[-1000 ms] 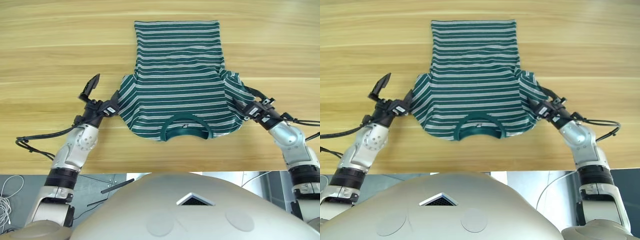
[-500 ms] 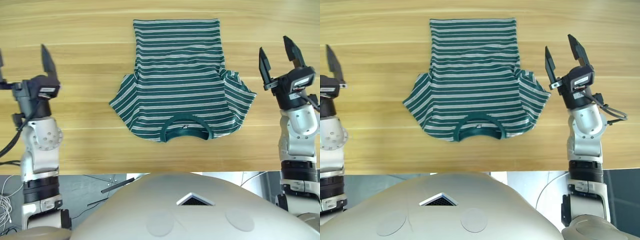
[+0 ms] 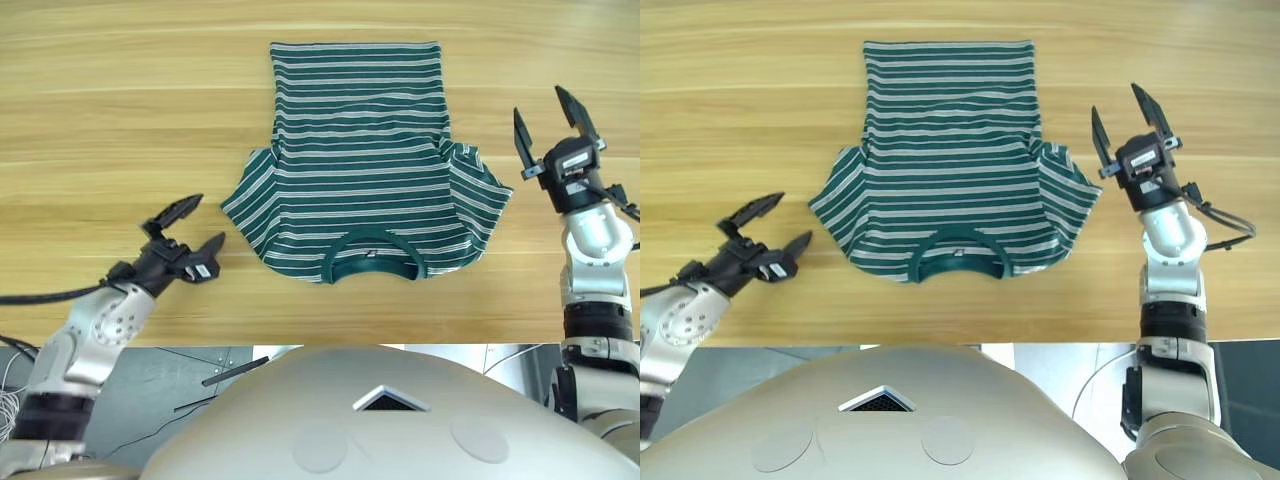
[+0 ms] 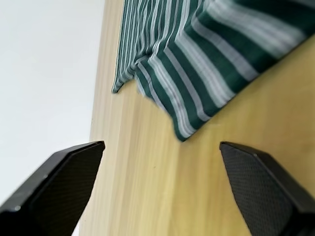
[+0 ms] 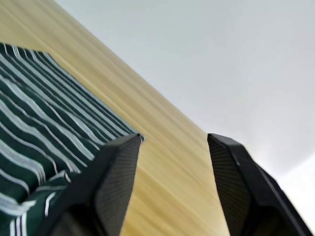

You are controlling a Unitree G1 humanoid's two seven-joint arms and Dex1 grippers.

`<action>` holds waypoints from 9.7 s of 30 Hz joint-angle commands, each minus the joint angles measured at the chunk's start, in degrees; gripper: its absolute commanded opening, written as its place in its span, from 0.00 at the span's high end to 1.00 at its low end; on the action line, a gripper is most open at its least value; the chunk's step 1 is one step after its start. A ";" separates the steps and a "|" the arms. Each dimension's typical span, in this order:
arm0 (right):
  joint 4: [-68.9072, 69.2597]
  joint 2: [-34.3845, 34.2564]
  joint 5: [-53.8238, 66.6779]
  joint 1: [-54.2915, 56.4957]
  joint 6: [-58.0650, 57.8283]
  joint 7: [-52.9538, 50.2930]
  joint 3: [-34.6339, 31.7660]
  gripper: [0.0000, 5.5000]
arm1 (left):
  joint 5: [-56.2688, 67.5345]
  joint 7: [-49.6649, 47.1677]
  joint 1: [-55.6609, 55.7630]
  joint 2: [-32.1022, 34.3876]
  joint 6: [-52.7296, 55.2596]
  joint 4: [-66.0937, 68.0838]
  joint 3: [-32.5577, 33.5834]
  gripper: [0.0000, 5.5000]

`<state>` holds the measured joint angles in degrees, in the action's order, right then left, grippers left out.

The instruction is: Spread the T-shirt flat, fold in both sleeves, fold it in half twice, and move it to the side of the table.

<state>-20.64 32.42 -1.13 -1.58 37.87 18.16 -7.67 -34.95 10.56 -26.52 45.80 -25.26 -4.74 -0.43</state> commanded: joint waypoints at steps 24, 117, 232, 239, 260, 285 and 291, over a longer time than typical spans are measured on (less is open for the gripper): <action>-2.31 0.88 -1.33 -2.41 1.47 -1.37 -1.95 0.54 | -5.11 2.67 -2.12 3.17 5.91 -3.20 -3.71 0.21; -2.93 -0.85 -1.92 -5.18 2.74 -2.36 -2.89 0.54 | -11.76 1.32 10.39 3.03 6.19 8.63 -19.92 0.61; 24.58 16.81 -35.85 -38.36 1.53 1.09 -8.91 0.54 | -0.24 -5.87 16.29 -12.57 -3.46 4.55 -17.50 0.46; 24.05 14.20 -40.53 -30.10 -1.78 -0.38 0.20 0.54 | 0.96 -5.78 16.03 -13.12 -4.79 1.09 -16.79 0.46; 14.87 14.13 -46.57 -17.06 -8.33 -13.41 14.42 0.54 | 0.00 -9.38 17.10 -16.15 -7.26 1.04 -14.82 0.46; 3.96 16.00 -46.99 -11.21 -10.64 -20.74 19.64 1.00 | -0.97 -9.74 17.20 -17.42 -7.56 2.47 -15.40 0.46; 2.71 16.55 -47.12 -11.27 -11.02 -21.83 20.35 1.00 | -1.21 -9.45 17.34 -17.71 -7.38 2.62 -15.77 0.46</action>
<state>-13.71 49.55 -45.95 -10.53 28.72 -5.17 9.53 -35.76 0.63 -9.60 28.28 -32.51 -2.40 -15.50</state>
